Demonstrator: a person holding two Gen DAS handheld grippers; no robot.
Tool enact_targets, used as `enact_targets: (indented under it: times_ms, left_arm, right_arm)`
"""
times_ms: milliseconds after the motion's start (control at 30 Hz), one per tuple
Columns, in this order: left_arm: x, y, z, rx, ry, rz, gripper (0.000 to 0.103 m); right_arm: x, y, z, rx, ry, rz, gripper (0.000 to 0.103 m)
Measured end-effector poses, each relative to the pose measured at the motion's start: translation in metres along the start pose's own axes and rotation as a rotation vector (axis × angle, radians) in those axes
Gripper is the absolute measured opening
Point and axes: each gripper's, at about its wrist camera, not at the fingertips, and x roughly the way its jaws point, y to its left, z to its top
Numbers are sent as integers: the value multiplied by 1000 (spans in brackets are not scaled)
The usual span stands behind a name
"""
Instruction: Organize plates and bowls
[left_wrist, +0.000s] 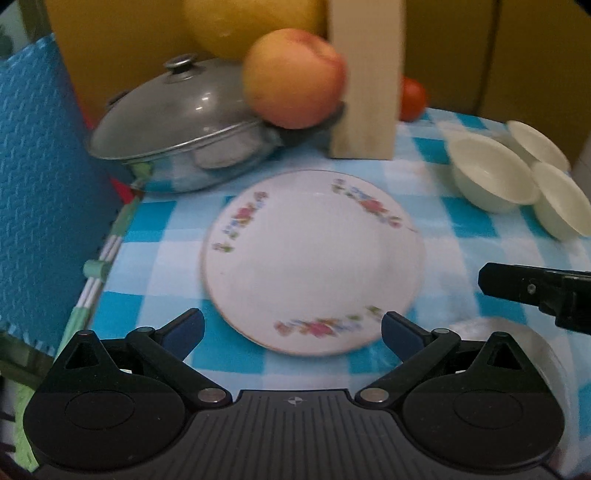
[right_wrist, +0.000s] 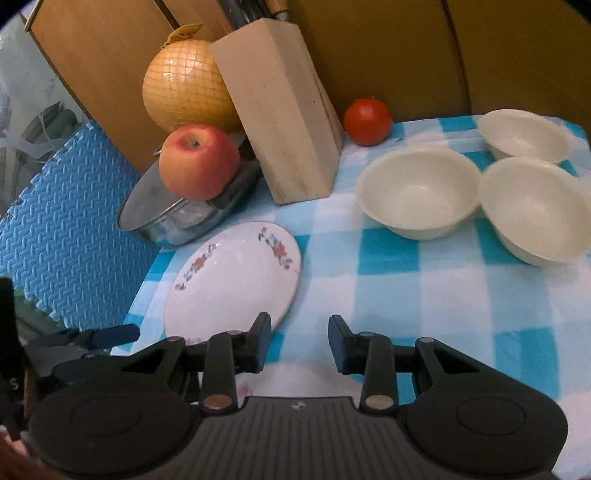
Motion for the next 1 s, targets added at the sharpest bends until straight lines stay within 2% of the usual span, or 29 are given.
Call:
enact_targets:
  times_ms: [167, 667, 1000]
  left_arm:
    - [17, 11, 10, 2, 1, 61, 103]
    - [44, 22, 21, -23, 49, 40, 103]
    - [49, 28, 27, -52, 53, 18, 103]
  right_arm:
    - [22, 0, 10, 15, 1, -8, 33]
    - [51, -4, 18, 39, 27, 13, 34]
    - [66, -2, 17, 72, 52, 44, 34]
